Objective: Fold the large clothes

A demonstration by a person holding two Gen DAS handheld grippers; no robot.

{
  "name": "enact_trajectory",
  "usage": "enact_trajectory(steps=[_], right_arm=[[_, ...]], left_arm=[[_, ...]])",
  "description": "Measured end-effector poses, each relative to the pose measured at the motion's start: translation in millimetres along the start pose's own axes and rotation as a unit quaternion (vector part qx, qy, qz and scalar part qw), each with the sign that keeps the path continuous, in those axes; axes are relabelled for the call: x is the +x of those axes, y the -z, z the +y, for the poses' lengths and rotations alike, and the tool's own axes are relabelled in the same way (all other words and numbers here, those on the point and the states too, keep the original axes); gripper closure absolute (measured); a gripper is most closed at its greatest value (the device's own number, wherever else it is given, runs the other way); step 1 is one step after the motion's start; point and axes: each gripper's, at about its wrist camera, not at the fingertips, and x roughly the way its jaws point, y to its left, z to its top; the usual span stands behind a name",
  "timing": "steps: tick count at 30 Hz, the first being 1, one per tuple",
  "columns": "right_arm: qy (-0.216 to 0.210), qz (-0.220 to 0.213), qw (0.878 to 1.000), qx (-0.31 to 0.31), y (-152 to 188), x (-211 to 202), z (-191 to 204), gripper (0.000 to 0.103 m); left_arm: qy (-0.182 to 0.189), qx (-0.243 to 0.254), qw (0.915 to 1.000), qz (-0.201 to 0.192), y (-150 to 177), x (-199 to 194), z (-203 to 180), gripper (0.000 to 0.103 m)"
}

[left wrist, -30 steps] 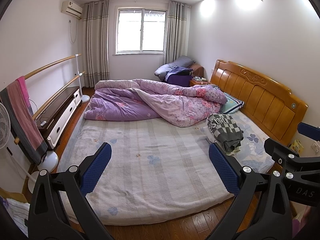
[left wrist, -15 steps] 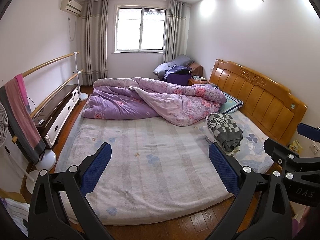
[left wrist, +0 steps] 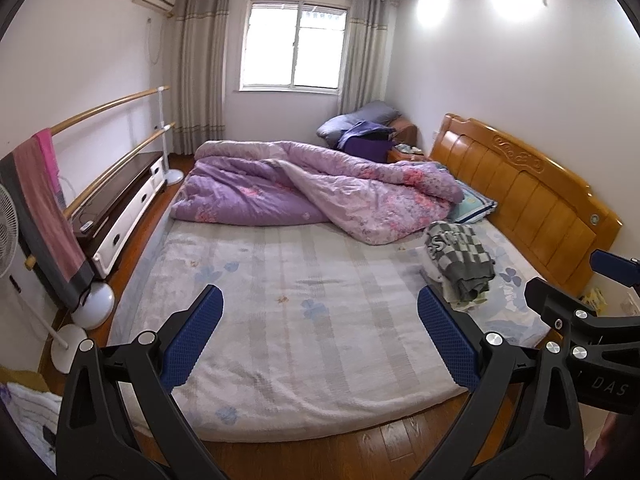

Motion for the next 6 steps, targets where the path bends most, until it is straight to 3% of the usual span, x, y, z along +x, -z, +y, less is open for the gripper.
enact_trajectory(steps=[6], right_arm=[[-0.046, 0.021, 0.998, -0.039, -10.3, 39.1, 37.6, 0.008]], left_arm=[[-0.038, -0.046, 0.9974, 0.040, 6.7, 23.1, 41.8, 0.005]])
